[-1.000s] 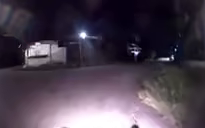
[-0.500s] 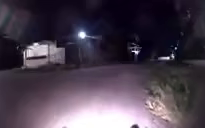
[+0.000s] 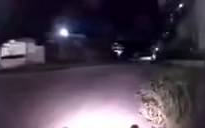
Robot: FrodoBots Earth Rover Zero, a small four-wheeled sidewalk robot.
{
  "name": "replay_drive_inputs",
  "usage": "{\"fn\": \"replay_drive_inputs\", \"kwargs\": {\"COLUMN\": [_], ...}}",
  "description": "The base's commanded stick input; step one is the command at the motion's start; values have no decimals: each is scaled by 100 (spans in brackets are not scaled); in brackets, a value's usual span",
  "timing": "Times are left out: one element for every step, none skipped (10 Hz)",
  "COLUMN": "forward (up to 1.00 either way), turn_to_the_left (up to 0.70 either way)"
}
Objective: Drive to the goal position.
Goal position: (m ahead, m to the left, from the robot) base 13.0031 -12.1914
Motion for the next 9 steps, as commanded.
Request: {"fn": "replay_drive_inputs", "kwargs": {"forward": [70, 70, 70, 70, 70, 70, 70, 70, 70], "turn_to_the_left": [0, 0, 0, 0, 0, 0, 0, 0, 0]}}
